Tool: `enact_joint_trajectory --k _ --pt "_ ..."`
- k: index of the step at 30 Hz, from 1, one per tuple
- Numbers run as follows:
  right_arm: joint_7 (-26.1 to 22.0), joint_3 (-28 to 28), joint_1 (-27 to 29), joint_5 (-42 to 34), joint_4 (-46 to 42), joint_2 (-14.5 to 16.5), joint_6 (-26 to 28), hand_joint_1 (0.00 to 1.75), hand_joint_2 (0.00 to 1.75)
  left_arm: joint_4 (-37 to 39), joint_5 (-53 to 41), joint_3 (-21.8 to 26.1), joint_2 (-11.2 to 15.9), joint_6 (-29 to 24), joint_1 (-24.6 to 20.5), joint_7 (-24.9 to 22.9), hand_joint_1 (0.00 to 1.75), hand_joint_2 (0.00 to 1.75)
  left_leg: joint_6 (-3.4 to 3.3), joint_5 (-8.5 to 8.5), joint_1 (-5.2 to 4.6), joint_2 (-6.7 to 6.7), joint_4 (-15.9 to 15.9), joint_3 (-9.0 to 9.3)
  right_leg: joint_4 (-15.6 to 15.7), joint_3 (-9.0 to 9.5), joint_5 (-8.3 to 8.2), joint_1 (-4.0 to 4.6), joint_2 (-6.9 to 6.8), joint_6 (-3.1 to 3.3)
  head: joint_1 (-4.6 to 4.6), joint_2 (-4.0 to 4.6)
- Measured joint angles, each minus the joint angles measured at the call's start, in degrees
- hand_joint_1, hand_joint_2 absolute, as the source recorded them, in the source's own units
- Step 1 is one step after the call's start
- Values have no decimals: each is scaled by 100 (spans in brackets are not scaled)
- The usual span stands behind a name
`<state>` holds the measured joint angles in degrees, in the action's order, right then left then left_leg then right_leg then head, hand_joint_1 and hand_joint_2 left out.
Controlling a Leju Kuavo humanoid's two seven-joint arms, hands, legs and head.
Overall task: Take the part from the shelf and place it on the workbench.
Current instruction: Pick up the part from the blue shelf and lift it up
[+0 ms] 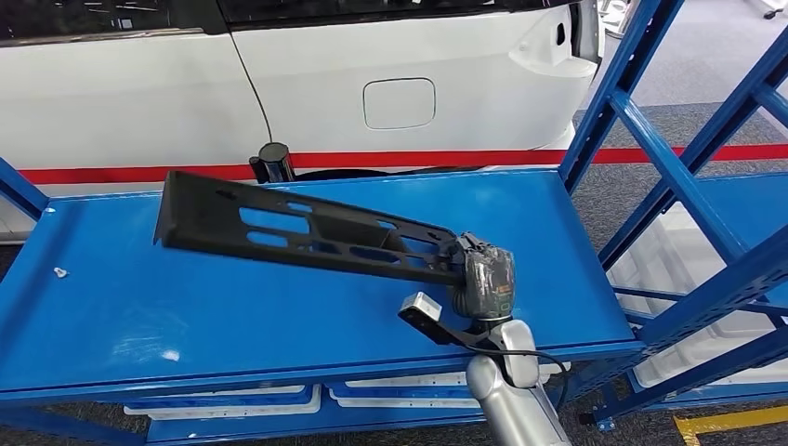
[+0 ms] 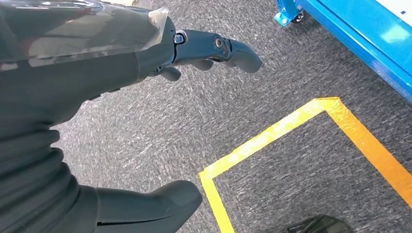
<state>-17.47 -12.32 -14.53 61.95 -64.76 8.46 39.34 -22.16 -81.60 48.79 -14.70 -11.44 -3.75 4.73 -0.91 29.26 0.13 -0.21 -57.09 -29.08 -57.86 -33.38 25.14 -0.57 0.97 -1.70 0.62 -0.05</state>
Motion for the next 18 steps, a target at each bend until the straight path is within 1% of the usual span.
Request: enact_joint_trajectory --k 2,4,9,12,15,18 --pt "-254 114 106 -520 -261 22 0 175 175 36 -50 3 5 -40 -8 7 0 175 0 0 1 0 0 -14 -1 -15 0 0 0 0 1 0" --pt "-470 237 212 -854 -533 59 0 175 175 78 -125 -1 12 -63 -14 -9 0 175 0 0 1 0 -1 -22 -2 -28 0 0 0 0 0 -1" --pt "-682 467 381 -960 -979 144 0 175 175 151 -184 -17 26 -76 -32 -34 0 175 1 1 2 0 -1 -40 -2 -49 2 0 1 -2 0 0" --pt "-1005 636 502 -1022 -1225 258 0 175 175 184 -198 -22 36 -93 -40 -67 0 175 1 1 3 0 0 -48 -2 -57 3 1 0 -2 -1 -1" --pt "-1200 727 661 -1294 -1532 333 0 175 175 213 -210 -41 40 -108 -59 -130 0 175 1 1 2 -3 0 -52 -2 -59 3 1 -1 -3 0 -1" --pt "-1230 748 817 -1572 -1861 348 0 175 175 228 -216 -73 43 -117 -75 -154 0 175 1 1 2 -3 0 -57 -2 -59 3 0 -1 -3 0 -1"
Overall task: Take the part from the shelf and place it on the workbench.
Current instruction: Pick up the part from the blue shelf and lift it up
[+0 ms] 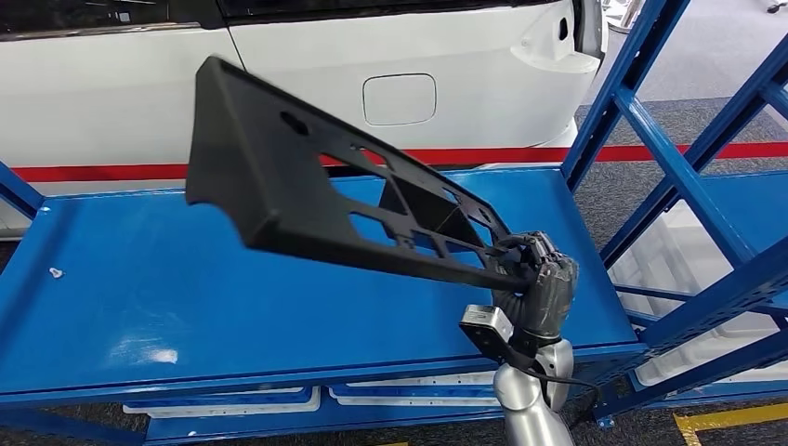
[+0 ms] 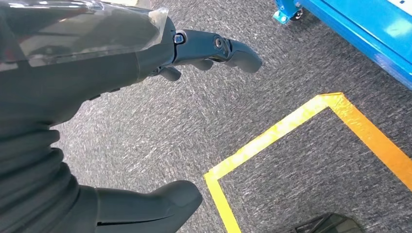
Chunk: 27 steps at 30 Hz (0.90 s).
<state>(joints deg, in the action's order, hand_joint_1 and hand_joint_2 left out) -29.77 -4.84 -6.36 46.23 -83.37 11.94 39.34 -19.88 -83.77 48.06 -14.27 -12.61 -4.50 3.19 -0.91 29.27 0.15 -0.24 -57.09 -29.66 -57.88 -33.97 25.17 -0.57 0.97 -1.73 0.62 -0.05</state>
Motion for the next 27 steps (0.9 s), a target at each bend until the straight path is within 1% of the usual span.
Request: enact_joint_trajectory --k 2,6,8,16,27 --pt "-11 9 71 -219 -162 3 -9 175 175 4 -1 -26 1 -3 -14 -4 0 175 0 0 -1 1 0 0 0 0 0 0 1 0 0 1" --pt "-45 -107 266 -1431 -537 -79 -86 175 175 17 -1 -58 1 -24 -27 0 0 175 0 1 -2 -4 0 -3 0 0 1 -1 -4 -1 1 -1" --pt "-48 -165 332 -1710 -698 -134 -115 175 175 31 -1 -60 3 -33 -29 4 0 175 0 2 -2 -2 0 -3 0 -1 1 -1 -2 -2 1 -1" --pt "-57 -335 519 -1921 -1122 -282 -83 175 175 51 10 -62 3 -91 -34 14 0 175 0 3 1 -1 0 -4 0 -2 1 -1 -1 -2 -1 1" --pt "-42 -461 543 -2066 -1155 -370 -60 175 175 96 274 -4 4 -175 -18 43 0 175 -6 7 -4 -2 -7 -8 2 0 0 -11 -4 -3 1 1"
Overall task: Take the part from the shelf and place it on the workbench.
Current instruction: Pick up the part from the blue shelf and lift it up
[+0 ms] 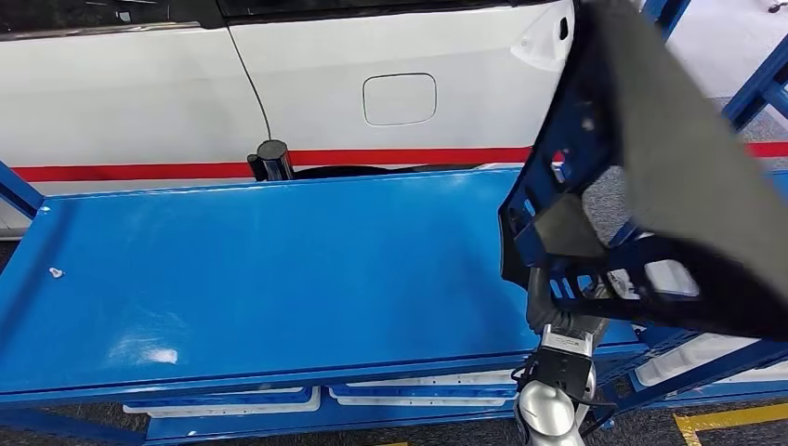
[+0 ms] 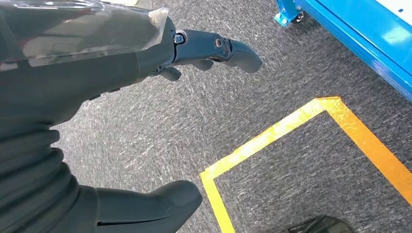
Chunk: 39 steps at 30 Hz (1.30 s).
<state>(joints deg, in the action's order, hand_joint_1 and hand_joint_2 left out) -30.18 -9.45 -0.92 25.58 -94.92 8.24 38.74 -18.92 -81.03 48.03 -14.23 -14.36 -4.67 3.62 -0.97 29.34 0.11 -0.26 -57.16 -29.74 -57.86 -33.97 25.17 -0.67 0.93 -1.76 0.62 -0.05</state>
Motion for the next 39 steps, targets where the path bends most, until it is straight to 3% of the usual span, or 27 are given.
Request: enact_joint_trajectory --k 6,10,12,14,16,17,19,20,22,24,26,27,29,31,32,33,36,37,39 --pt "-7 -21 -9 -68 21 -17 -69 175 175 3 115 120 25 8 4 13 0 175 -46 20 -33 -1 -18 -4 4 2 -4 -40 -2 -15 -1 0" --pt "-9 -48 -58 -80 52 -17 -82 175 175 3 149 160 37 27 2 15 0 175 -148 -51 -23 7 78 47 1 -9 4 -43 -11 -85 1 -1" --pt "-13 -55 -94 -75 60 -20 -82 175 175 3 149 174 32 31 1 16 0 175 -207 -125 25 23 174 103 -335 -172 173 -23 -28 -76 11 -1" --pt "-15 -55 -114 -73 80 -27 -82 175 175 4 149 195 27 35 5 16 0 175 -221 -138 32 32 184 106 -1075 -530 457 -39 -35 -58 18 0" --pt "-15 -53 -115 -76 109 -36 -84 175 175 5 149 213 22 37 12 16 0 175 -205 -127 42 28 179 105 -1552 -785 571 -73 -39 -107 18 0" --pt "-15 -52 -116 -78 121 -39 -85 175 175 5 149 217 21 37 14 16 0 175 -185 -114 56 22 172 112 -1457 -750 491 -95 -46 -163 18 1" --pt "-12 -53 -126 -75 132 -41 -97 175 175 5 154 221 20 38 14 16 0 175 -103 -60 87 6 131 131 -724 -407 183 -149 -77 -298 22 1" --pt "-10 -55 -138 -73 140 -39 -112 175 175 6 164 226 25 40 13 16 0 175 -46 -23 89 -1 93 124 -368 -226 62 -158 -78 -330 31 0" --pt "-3 -57 -159 -71 164 -37 -159 175 175 7 196 246 36 37 12 18 0 175 44 25 70 -11 39 96 -73 -77 -3 -156 -60 -284 37 -1" --pt "1 -62 -181 -70 198 -34 -203 175 175 9 241 279 40 30 16 27 0 175 82 33 78 -17 35 86 -111 -97 8 -146 -34 -179 30 -1" --pt "0 -75 -227 -69 230 -27 -233 175 175 12 272 312 41 22 21 54 0 175 114 150 105 -7 -94 35 -115 -106 8 -157 -34 -89 27 0" --pt "-1 -85 -256 -70 245 -22 -246 175 175 14 277 330 42 18 22 71 0 175 128 292 112 -1 -305 -59 -111 -108 3 -159 -38 -44 25 1" --pt "-2 -109 -305 -70 277 -16 -266 175 175 27 283 361 43 7 29 97 0 175 138 677 110 8 -1036 -410 -111 -125 -8 -130 -50 15 21 -1" --pt "-1 -123 -326 -66 309 -15 -274 175 175 41 280 378 44 -2 50 108 0 175 124 863 107 8 -1616 -712 -112 -151 -24 -86 -59 51 21 -1" --pt "1 -125 -330 -62 320 -14 -274 175 175 45 277 382 44 -2 62 110 0 175 103 794 105 8 -1622 -726 -112 -162 -33 -69 -59 64 21 -1" --pt "4 -126 -332 -56 326 -14 -274 175 175 46 274 384 45 -2 69 110 0 175 72 630 101 8 -1404 -624 -112 -169 -44 -54 -58 76 21 -1" --pt "11 -127 -343 -42 329 -2 -274 175 175 47 266 386 50 -3 63 110 0 175 -25 148 61 8 -328 -77 -118 -177 -81 -12 -56 51 25 -2" --pt "11 -128 -348 -39 329 2 -274 175 175 47 265 385 50 -3 61 110 0 175 -35 95 38 9 -154 1 -119 -183 -99 -4 -58 22 26 -1" --pt "11 -132 -356 -37 329 8 -274 175 175 48 263 385 49 -4 64 110 0 175 -53 47 -2 12 -103 -16 -98 -192 -150 -8 -66 -55 27 -1"
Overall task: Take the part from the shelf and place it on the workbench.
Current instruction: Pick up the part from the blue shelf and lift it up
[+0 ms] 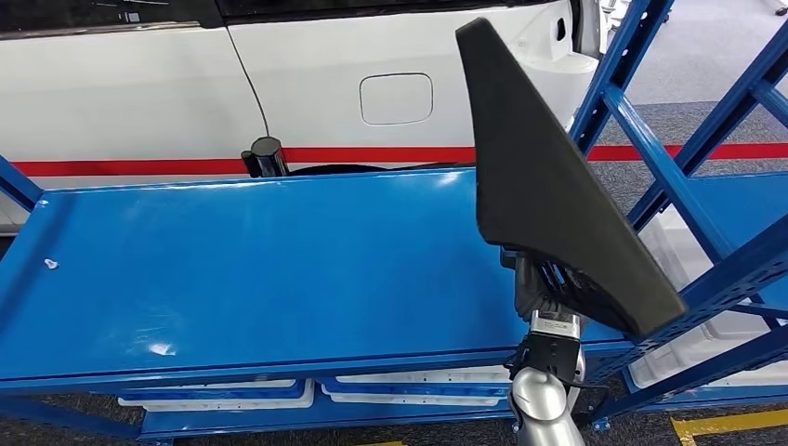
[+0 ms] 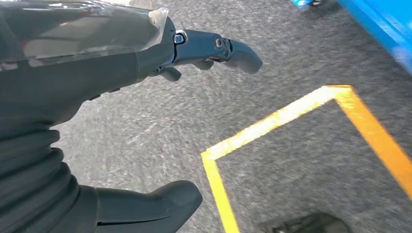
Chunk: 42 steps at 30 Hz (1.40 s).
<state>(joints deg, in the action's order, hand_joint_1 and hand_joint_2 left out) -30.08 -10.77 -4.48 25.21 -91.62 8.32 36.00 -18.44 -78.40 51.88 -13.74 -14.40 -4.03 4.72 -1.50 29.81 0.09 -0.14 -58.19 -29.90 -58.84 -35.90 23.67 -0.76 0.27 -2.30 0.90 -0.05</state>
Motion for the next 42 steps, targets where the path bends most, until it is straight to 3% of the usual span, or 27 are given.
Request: enact_joint_trajectory --k 2,3,6,7,8,9,11,13,15,17,19,21,22,23,24,27,28,30,33,35,42 --pt "1 -2 -5 2 0 4 2 175 175 1 -6 1 -3 1 2 0 0 175 -66 -103 9 17 55 -21 -59 -63 39 -6 -10 -57 4 0" --pt "1 -2 -7 8 0 3 6 175 175 2 -15 1 -4 2 -2 -1 0 175 -102 -160 22 28 86 -43 -223 -141 159 1 -12 -56 17 0" --pt "19 -1 20 37 0 -4 27 175 175 2 -55 0 -10 22 -9 -15 0 175 -156 -261 23 53 105 -155 -1254 -508 738 3 -14 -16 49 -1" --pt "26 0 40 49 0 -7 35 175 175 2 -68 -1 -13 32 -8 -23 0 175 -154 -285 20 60 103 -191 -1508 -565 844 0 -15 -35 48 -1" --pt "33 1 60 64 -1 -10 44 175 175 2 -83 -1 -14 41 -8 -31 0 175 -147 -305 19 64 101 -220 -1563 -518 866 -6 -15 -72 50 0" --pt "43 3 76 82 -5 -12 53 175 175 2 -98 -2 -15 47 -8 -35 0 175 -136 -321 21 66 99 -239 -1379 -353 804 -15 -17 -120 50 0" --pt "77 8 97 139 -36 -11 66 175 175 -1 -123 -8 -20 63 -9 -45 0 175 -106 -341 17 68 85 -262 -532 215 607 -34 -28 -189 51 0" --pt "124 14 126 209 -91 -6 71 175 175 -7 -144 -15 -25 85 -15 -67 0 175 -57 -362 -4 66 60 -283 46 577 494 -16 -22 -150 45 -1" --pt "162 25 165 268 -140 3 72 175 175 -15 -169 -18 -28 103 -17 -91 0 175 -2 -391 -20 63 47 -302 110 597 472 6 -7 -65 34 0" --pt "176 36 190 307 -175 21 68 175 175 -23 -182 -19 -29 109 -15 -103 0 175 53 -337 -7 51 -14 -346 135 562 439 -46 -7 26 25 0" --pt "176 49 197 337 -205 46 57 175 175 -40 -195 -19 -32 113 -13 -105 0 175 115 0 14 31 -431 -529 148 503 380 -88 -12 136 10 0" --pt "172 66 208 363 -222 66 46 175 175 -57 -216 -19 -38 120 -7 -105 0 175 168 450 32 20 -1196 -826 144 426 332 -76 -22 200 -2 -1" --pt "170 73 221 372 -225 70 43 175 175 -61 -224 -19 -38 123 -1 -105 0 175 186 570 43 20 -1496 -927 141 391 307 -72 -26 210 -2 -1" --pt "168 79 236 377 -228 72 41 175 175 -64 -227 -18 -38 127 4 -105 0 175 194 569 54 21 -1597 -931 137 365 287 -70 -28 207 -3 -1" --pt "167 84 251 381 -230 72 39 175 175 -67 -228 -17 -38 132 7 -105 0 175 198 470 65 22 -1489 -829 132 344 269 -71 -28 197 -2 -1" --pt "162 90 268 386 -237 72 36 175 175 -86 -228 -17 -38 144 7 -105 0 175 190 51 93 19 -534 -232 110 313 240 -82 -23 159 -3 0" --pt "161 91 266 385 -241 72 32 175 175 -93 -228 -17 -39 144 5 -105 0 175 179 -10 89 8 -262 -69 102 303 227 -69 -22 139 -2 0" --pt "154 94 261 374 -248 70 13 175 175 -104 -227 -17 -44 144 4 -104 0 175 144 -44 65 -10 39 82 93 279 188 -42 -23 77 4 -1" --pt "133 95 256 347 -249 68 -2 175 175 -109 -222 -13 -55 141 7 -96 0 175 21 -118 34 -1 93 21 85 224 153 -36 -26 -35 10 -1" --pt "125 96 251 340 -249 63 -1 175 175 -111 -219 -8 -62 139 7 -89 0 175 -76 -188 48 16 132 -13 -17 144 241 -35 -29 -53 14 -1" --pt "123 96 249 338 -249 62 0 175 175 -112 -219 -6 -64 139 6 -87 0 175 -105 -208 49 21 133 -28 -104 94 319 -39 -30 -41 18 -1"
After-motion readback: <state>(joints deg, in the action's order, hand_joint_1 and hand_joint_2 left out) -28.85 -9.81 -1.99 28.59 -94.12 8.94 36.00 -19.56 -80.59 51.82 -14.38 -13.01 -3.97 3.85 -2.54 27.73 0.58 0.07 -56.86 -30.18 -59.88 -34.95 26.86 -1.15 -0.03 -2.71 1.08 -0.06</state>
